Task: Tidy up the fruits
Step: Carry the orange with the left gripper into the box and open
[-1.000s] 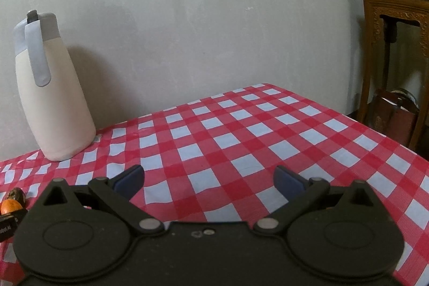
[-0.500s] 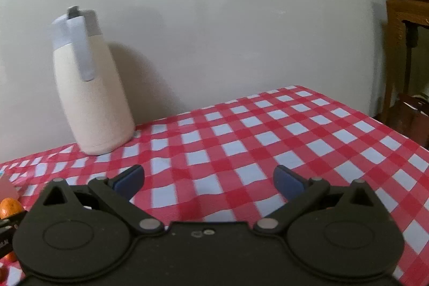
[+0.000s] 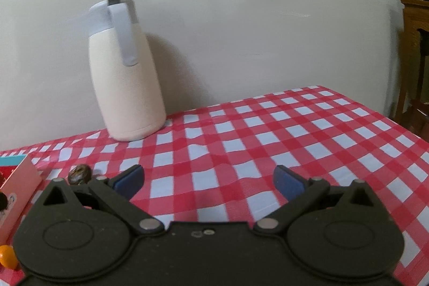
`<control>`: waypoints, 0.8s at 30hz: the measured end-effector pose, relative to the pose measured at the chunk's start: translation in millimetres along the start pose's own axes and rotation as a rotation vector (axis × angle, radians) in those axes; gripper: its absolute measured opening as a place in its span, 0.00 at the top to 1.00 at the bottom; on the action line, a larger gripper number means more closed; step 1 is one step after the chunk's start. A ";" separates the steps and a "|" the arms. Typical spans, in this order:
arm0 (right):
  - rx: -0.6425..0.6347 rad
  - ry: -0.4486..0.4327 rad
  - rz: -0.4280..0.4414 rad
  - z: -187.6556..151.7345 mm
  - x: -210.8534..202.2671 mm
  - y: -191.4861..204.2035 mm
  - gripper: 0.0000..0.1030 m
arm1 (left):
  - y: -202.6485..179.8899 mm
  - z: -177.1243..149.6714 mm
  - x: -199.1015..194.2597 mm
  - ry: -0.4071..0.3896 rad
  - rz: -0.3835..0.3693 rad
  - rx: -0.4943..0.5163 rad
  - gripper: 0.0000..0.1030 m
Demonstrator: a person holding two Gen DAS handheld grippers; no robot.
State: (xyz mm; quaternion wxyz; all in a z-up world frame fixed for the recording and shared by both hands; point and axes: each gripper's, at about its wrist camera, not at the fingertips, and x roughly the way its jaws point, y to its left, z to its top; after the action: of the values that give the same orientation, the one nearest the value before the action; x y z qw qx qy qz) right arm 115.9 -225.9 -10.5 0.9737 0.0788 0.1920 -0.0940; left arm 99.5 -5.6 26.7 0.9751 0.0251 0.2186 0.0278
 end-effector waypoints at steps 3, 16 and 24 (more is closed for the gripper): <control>-0.007 0.005 0.009 -1.7 -0.7 6.6 0.00 | 12.1 -0.3 -3.4 -0.008 0.016 -0.012 0.63; -0.046 0.008 0.093 -7.3 -9.0 58.3 0.00 | 69.2 -10.2 -8.3 -0.003 0.116 -0.055 0.63; -0.073 0.019 0.135 -12.8 -13.1 80.0 0.00 | 105.8 -17.6 -5.6 0.017 0.175 -0.096 0.63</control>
State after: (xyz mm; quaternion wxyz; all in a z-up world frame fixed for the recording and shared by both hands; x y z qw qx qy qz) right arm 116.5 -143.9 -7.7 0.9781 0.0571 0.1990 -0.0201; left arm 82.3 100.2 19.6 0.9671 -0.0030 0.2220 0.1238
